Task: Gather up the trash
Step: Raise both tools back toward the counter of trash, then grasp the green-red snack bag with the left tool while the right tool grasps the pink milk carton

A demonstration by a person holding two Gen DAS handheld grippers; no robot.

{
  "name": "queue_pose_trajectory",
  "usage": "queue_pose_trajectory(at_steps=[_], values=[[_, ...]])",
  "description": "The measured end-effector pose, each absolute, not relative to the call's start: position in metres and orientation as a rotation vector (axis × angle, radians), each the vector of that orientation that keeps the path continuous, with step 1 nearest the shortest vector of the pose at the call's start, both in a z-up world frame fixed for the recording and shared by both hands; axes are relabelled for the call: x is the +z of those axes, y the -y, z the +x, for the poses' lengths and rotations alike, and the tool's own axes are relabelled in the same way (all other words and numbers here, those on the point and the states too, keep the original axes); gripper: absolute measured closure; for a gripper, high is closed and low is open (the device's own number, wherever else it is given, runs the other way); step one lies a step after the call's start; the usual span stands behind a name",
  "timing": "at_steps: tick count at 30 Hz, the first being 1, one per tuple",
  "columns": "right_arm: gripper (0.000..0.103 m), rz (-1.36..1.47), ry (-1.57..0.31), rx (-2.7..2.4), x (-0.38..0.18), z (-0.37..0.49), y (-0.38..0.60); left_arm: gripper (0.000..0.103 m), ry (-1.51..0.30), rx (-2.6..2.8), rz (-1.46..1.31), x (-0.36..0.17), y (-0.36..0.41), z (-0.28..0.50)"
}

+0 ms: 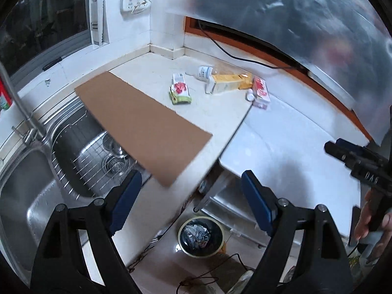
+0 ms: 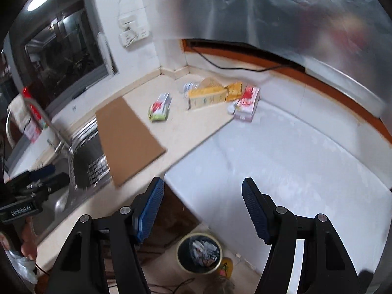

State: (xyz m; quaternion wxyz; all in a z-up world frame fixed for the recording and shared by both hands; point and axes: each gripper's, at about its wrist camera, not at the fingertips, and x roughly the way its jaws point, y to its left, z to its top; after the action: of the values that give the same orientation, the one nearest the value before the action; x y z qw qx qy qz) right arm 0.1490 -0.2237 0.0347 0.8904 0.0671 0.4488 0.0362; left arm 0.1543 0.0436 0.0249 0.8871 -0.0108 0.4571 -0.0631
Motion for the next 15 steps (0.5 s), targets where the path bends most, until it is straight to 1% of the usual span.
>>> queue_pose_trajectory(at_steps=[5, 8, 10, 15], values=[[0.035, 0.157, -0.977, 0.083, 0.014, 0.248, 0.266, 0.022, -0.984, -0.083, -0.01, 0.014, -0.038, 0.24], [0.036, 0.172, -1.011, 0.083, -0.012, 0.312, 0.283, 0.022, -1.013, -0.067, -0.013, 0.001, -0.034, 0.289], [0.036, 0.176, -1.033, 0.062, -0.034, 0.359, 0.3, 0.022, -1.039, -0.052, -0.02, -0.013, -0.031, 0.328], [0.036, 0.191, -1.078, 0.018, -0.088, 0.444, 0.323, 0.022, -1.09, -0.023, -0.065, -0.057, -0.026, 0.409]])
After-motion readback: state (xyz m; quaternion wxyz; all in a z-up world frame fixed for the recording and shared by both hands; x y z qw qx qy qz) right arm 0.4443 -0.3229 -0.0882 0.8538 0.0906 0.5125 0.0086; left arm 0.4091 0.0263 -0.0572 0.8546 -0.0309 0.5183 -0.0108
